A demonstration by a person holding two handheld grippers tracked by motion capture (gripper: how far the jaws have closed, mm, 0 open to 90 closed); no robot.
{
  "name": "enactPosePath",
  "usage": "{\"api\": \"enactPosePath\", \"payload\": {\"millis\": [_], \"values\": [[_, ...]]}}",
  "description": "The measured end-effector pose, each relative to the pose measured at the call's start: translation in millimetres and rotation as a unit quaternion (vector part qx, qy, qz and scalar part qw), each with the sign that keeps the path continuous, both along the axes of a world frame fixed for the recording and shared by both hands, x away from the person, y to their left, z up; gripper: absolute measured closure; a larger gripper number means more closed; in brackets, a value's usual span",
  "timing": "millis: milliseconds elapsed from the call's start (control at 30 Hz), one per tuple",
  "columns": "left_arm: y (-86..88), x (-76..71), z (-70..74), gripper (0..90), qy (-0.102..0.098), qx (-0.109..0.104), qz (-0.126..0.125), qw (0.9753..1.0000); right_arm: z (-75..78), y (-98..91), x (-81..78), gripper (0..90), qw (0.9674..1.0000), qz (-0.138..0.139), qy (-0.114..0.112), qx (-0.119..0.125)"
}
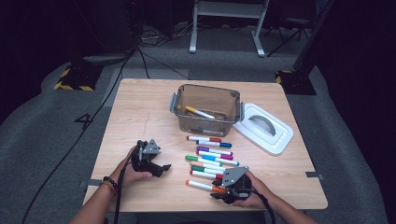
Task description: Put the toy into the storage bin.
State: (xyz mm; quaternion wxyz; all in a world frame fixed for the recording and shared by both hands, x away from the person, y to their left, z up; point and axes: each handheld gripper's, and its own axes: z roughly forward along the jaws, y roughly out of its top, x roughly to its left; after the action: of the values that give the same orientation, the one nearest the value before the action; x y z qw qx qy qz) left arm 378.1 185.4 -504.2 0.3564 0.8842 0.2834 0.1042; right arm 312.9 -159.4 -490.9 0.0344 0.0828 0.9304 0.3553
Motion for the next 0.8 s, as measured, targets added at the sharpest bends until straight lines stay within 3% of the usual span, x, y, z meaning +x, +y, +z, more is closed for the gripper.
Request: {"api": "enactPosePath", "payload": {"millis": [200, 533, 800], "values": [[0.0, 0.0, 0.0, 14.6, 0.0, 0.0, 0.0, 1.0, -0.1, -0.8, 3.7, 73.4, 0.9999, -0.013, 0.005, 0.006], [0.0, 0.1, 0.0, 14.6, 0.0, 0.0, 0.0, 1.0, 3.0, 0.6, 2.2, 74.2, 0.9998, 0.001, -0.013, -0.012], [0.0, 0.0, 0.0, 14.6, 0.0, 0.0, 0.0, 1.0, 17.3, -2.0, 0.7, 74.3, 0.9997, 0.014, -0.015, 0.012]]}}
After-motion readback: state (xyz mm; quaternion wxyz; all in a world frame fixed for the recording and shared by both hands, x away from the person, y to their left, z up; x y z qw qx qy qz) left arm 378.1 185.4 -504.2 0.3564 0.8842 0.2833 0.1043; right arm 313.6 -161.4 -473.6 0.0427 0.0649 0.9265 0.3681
